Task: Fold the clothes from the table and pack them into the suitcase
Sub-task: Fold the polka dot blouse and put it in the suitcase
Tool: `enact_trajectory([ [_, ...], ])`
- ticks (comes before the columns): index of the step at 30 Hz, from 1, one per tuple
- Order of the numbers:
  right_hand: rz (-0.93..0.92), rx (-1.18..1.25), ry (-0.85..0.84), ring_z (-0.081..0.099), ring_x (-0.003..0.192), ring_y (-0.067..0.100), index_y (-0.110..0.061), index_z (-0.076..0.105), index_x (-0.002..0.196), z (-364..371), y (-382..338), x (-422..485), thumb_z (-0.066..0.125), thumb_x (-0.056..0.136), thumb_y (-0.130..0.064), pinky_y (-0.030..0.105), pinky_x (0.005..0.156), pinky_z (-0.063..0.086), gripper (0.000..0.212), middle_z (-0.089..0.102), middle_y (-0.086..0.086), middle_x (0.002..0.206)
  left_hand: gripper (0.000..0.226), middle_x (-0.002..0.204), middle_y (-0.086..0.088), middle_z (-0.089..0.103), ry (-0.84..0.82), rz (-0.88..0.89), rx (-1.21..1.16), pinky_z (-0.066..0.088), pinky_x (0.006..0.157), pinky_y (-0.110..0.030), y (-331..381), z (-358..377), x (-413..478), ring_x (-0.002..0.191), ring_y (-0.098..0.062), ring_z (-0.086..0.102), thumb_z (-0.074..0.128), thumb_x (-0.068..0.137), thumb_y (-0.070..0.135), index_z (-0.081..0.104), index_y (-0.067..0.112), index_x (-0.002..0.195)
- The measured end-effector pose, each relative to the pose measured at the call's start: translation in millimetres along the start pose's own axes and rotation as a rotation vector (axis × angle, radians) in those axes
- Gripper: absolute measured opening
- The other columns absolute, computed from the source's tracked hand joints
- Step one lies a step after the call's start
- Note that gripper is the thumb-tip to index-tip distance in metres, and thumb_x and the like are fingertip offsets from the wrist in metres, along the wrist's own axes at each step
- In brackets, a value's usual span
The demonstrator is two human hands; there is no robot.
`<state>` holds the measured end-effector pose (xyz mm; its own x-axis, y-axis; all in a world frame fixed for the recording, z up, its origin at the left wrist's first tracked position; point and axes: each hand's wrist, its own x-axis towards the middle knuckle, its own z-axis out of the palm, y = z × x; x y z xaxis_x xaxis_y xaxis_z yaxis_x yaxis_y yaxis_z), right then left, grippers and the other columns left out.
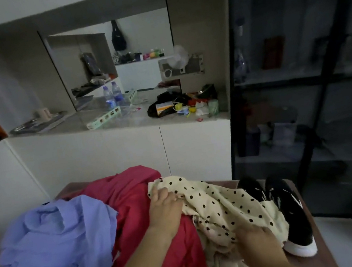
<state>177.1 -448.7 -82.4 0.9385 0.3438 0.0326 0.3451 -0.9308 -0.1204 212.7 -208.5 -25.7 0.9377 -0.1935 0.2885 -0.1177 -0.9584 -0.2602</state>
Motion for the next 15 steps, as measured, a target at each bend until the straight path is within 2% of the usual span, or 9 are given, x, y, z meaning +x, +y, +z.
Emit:
enact_trajectory([
  [1,0.060,0.113,0.076,0.061,0.069,0.014,-0.027,0.064,0.079,-19,2,2,0.072,0.070,-0.036,0.029,0.063,0.045,0.015,0.061,-0.006,0.082,0.034,0.062,0.005,0.064,-0.022,-0.027,-0.028,0.031,0.110,-0.050,-5,-6,6,0.076,-0.023,0.063,0.040,0.078,0.022,0.073,0.025,0.067],
  [2,0.134,0.225,0.158,0.059,0.073,0.012,-0.024,0.060,0.089,-32,7,5,0.059,0.084,-0.028,0.026,0.064,0.042,0.007,0.061,-0.007,0.087,0.029,0.068,0.004,0.067,-0.043,-0.064,-0.081,0.025,0.113,-0.047,-9,-16,11,0.082,-0.023,0.062,0.046,0.083,0.023,0.073,0.026,0.074],
  [4,0.246,0.563,0.271,0.058,0.069,0.012,-0.022,0.057,0.094,-63,18,9,0.047,0.093,-0.019,0.026,0.059,0.042,0.010,0.062,-0.006,0.081,0.023,0.091,0.002,0.070,-0.039,-0.170,-0.222,0.023,0.113,-0.042,-15,-26,18,0.098,-0.023,0.061,0.047,0.090,0.020,0.068,0.027,0.099],
  [6,0.322,0.809,0.381,0.060,0.067,0.014,-0.024,0.056,0.094,-91,29,9,0.044,0.096,-0.018,0.028,0.056,0.045,0.013,0.063,-0.002,0.075,0.020,0.096,-0.002,0.070,0.050,-0.275,-0.456,0.037,0.100,-0.037,-21,-40,20,0.097,-0.025,0.062,0.045,0.093,0.019,0.061,0.022,0.104],
  [8,0.363,0.892,0.466,0.060,0.070,0.018,-0.028,0.054,0.093,-116,38,5,0.041,0.097,-0.021,0.033,0.059,0.047,0.016,0.062,0.000,0.075,0.015,0.093,-0.004,0.069,0.179,-0.384,-0.697,0.045,0.078,-0.035,-25,-65,18,0.090,-0.027,0.063,0.047,0.094,0.020,0.060,0.017,0.100],
  [9,0.371,0.921,0.492,0.059,0.073,0.018,-0.027,0.054,0.094,-126,42,2,0.040,0.098,-0.020,0.033,0.060,0.047,0.016,0.061,0.000,0.078,0.014,0.090,-0.003,0.068,0.231,-0.427,-0.786,0.044,0.073,-0.033,-28,-79,17,0.088,-0.027,0.062,0.048,0.094,0.020,0.061,0.015,0.097],
  [11,0.340,0.965,0.543,0.058,0.079,0.015,-0.021,0.055,0.099,-150,47,-8,0.039,0.099,-0.018,0.029,0.060,0.045,0.016,0.061,0.000,0.085,0.013,0.087,-0.001,0.064,0.322,-0.465,-0.881,0.040,0.071,-0.030,-32,-105,11,0.088,-0.025,0.061,0.050,0.094,0.017,0.062,0.011,0.094],
  [15,0.246,0.945,0.595,0.058,0.080,0.017,-0.019,0.057,0.096,-198,47,-35,0.040,0.099,-0.014,0.026,0.060,0.044,0.018,0.060,-0.003,0.083,0.017,0.094,-0.006,0.064,0.436,-0.480,-0.861,0.037,0.073,-0.029,-35,-160,-18,0.090,-0.024,0.058,0.049,0.096,0.016,0.063,0.007,0.097],
])
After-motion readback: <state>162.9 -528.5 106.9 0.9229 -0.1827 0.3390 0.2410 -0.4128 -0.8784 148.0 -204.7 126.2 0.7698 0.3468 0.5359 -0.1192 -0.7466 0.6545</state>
